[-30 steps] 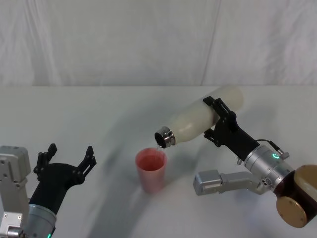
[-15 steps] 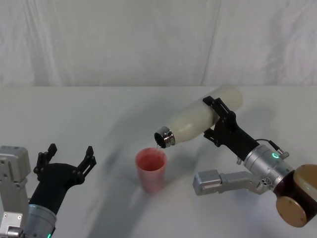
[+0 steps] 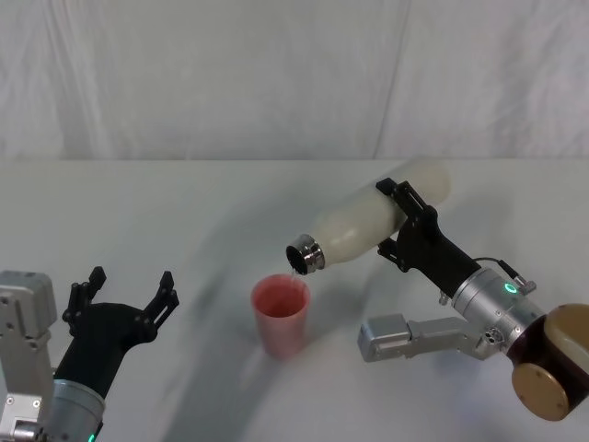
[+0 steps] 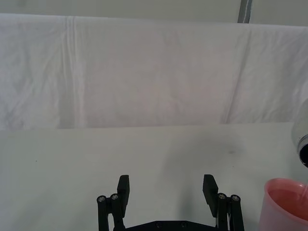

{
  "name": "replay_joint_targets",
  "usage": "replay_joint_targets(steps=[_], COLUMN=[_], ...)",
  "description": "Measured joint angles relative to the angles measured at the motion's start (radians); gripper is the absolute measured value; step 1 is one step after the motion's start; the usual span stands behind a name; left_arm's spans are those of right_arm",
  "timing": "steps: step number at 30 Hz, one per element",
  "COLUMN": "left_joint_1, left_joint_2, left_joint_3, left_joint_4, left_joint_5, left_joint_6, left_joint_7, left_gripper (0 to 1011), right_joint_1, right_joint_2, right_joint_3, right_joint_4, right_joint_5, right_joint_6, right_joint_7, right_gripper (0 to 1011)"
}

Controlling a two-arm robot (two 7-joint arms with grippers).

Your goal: Grasp the thermos with one hand and pour water into the cup lid.

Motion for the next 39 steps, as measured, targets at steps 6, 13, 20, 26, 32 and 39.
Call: replay_joint_targets(steps=[6, 13, 20, 26, 32, 39], left_joint_1=[0.000, 0.000, 0.000, 0.000, 0.000, 0.000], left_joint_2=[0.000, 0.000, 0.000, 0.000, 0.000, 0.000], left_joint_3=[0.000, 0.000, 0.000, 0.000, 0.000, 0.000], left_joint_4=[0.000, 0.000, 0.000, 0.000, 0.000, 0.000], left_joint_5=[0.000, 0.000, 0.000, 0.000, 0.000, 0.000], left_joint_6=[0.000, 0.000, 0.000, 0.000, 0.000, 0.000], left_joint_7=[0.000, 0.000, 0.000, 0.000, 0.000, 0.000], left_gripper=[1001, 1001, 1001, 1001, 1001, 1001], right_joint_1=[0.001, 0.001, 0.001, 0.001, 0.001, 0.002], right_joint_2=[0.000, 0.000, 0.000, 0.001, 0.002, 0.001], right_joint_3=[-0.001, -0.002, -0.002, -0.003, -0.003, -0.005], right_joint_4=[0.001, 0.001, 0.001, 0.001, 0.000, 0.000], right_joint_5=[0.000, 0.000, 0.000, 0.000, 0.000, -0.001], right_joint_6=[0.000, 0.000, 0.000, 0.000, 0.000, -0.001], right_joint_7=[0.000, -0.001, -0.001, -0.001, -0.001, -0.001], right_gripper=[952, 952, 953, 952, 952, 952])
